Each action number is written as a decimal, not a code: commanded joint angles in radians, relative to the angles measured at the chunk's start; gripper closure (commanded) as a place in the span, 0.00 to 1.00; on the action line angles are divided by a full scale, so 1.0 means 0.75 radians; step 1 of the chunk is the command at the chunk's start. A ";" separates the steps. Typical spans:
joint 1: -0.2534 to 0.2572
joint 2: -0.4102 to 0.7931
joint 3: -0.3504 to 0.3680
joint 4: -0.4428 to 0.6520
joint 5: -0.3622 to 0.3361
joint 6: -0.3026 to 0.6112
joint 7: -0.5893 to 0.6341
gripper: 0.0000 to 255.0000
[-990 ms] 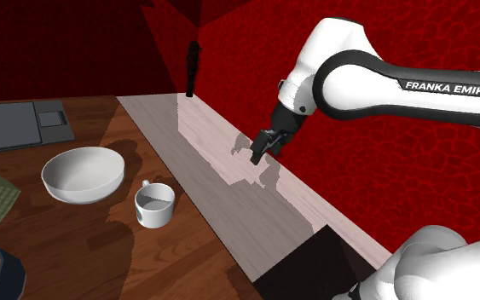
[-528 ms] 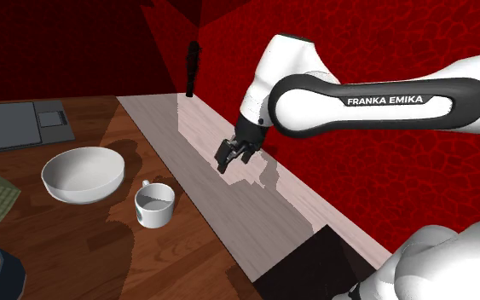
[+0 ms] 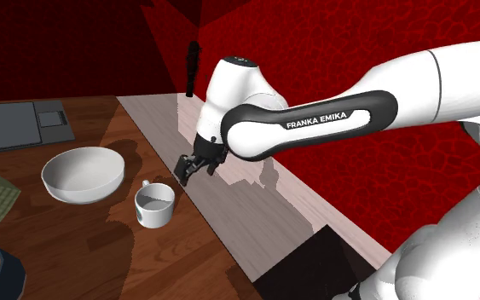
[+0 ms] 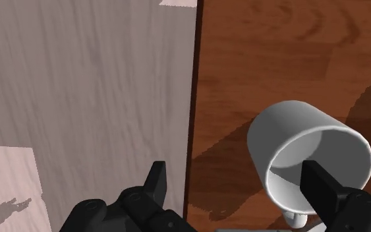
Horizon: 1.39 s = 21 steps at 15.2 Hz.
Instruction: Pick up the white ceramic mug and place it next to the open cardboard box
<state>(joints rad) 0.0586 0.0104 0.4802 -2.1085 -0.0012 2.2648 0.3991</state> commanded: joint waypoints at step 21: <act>0.106 0.398 -0.016 0.198 -0.270 0.154 0.232 1.00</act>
<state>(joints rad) 0.1378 0.3090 0.4680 -1.9597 -0.2038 2.3803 0.5734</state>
